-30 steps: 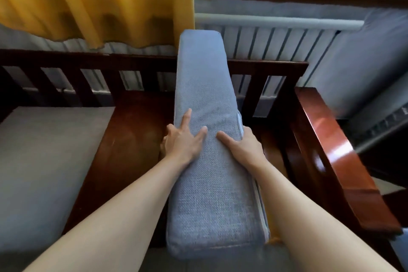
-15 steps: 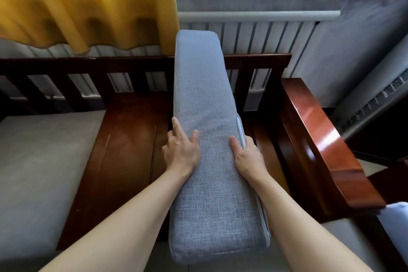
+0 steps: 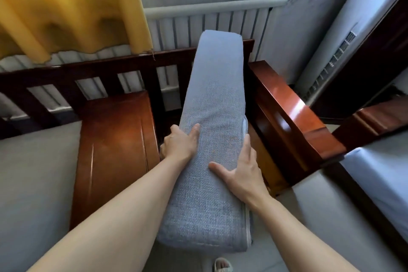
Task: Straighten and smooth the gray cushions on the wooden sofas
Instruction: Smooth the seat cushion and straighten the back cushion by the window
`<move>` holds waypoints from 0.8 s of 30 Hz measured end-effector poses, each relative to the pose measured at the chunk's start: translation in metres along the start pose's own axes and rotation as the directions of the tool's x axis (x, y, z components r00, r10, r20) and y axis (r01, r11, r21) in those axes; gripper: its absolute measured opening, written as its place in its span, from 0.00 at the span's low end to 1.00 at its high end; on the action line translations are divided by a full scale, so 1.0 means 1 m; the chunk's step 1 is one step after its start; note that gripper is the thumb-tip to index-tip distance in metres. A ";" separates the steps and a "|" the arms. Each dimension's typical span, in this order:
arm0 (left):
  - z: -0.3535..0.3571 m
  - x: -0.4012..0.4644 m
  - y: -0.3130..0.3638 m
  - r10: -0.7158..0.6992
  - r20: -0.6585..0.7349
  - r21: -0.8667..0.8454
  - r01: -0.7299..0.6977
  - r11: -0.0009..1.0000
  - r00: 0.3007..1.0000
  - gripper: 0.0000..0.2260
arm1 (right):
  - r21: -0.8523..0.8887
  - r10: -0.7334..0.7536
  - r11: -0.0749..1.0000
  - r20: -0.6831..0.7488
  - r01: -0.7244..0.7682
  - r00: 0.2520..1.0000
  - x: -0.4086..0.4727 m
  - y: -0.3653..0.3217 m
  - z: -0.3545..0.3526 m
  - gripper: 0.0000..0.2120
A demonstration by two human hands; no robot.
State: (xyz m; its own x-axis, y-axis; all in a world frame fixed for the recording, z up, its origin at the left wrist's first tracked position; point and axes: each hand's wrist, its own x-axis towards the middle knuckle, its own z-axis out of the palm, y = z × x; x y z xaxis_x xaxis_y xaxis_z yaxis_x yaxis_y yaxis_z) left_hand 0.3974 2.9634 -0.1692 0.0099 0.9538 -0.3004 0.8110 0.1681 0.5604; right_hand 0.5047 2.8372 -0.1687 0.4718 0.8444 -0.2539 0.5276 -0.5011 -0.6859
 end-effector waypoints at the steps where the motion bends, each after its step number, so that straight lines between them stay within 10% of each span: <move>1: -0.003 0.002 -0.003 0.008 0.017 0.012 -0.009 1.000 1.000 0.29 | -0.040 -0.025 0.999 -0.007 0.025 1.000 -0.012 0.000 0.006 0.58; 7: -0.004 -0.001 -0.005 0.058 0.054 -0.027 -0.056 0.998 0.997 0.30 | -0.369 -0.079 0.928 -0.078 0.045 0.994 -0.057 -0.005 0.030 0.45; 24: -0.026 0.044 -0.020 0.112 -0.098 -0.001 -0.112 0.994 0.989 0.29 | -0.492 -0.240 0.842 0.024 0.220 0.971 0.017 -0.053 0.039 0.44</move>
State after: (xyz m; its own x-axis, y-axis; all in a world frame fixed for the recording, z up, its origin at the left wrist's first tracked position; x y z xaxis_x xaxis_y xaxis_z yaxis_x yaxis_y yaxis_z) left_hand 0.3663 3.0080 -0.1736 0.0430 0.9864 -0.1588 0.8041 0.0601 0.5914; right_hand 0.4571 2.8855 -0.1628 0.3148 0.9441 -0.0983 0.8957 -0.3297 -0.2982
